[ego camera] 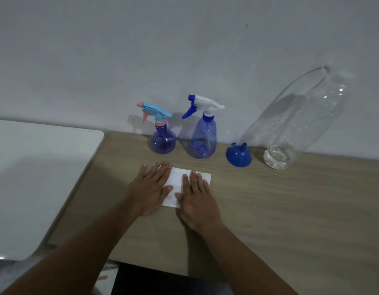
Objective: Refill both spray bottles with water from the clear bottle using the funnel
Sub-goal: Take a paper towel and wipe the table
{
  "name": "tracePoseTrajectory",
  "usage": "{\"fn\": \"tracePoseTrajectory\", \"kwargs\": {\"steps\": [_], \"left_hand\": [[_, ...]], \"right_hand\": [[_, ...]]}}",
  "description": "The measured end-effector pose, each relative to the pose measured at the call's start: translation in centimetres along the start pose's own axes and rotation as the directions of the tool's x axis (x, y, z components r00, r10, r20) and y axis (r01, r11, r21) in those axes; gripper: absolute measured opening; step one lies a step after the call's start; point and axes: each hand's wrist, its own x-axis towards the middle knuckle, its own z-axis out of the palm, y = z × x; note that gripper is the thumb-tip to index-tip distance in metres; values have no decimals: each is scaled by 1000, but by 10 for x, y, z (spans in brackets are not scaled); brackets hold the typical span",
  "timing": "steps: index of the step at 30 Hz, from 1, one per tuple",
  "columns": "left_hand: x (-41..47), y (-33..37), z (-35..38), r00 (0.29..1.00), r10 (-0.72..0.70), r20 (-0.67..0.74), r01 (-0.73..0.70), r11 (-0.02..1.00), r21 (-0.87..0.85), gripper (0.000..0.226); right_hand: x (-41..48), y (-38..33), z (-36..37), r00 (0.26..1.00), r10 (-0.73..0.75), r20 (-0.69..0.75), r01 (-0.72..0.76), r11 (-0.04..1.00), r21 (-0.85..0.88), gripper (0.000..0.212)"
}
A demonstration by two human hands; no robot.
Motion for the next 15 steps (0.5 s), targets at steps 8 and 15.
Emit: {"fn": "tracePoseTrajectory", "kwargs": {"steps": [8,15], "left_hand": [[37,93,-11,999,29,24,-28,1000,-4,73],[67,176,-15,997,71,9,-72,997,7,75]], "right_hand": [[-29,89,-19,1000,12,6,-12,1000,-10,88],[-55,178,-27,1000,-1,-14,0,1000,-29,82]]}}
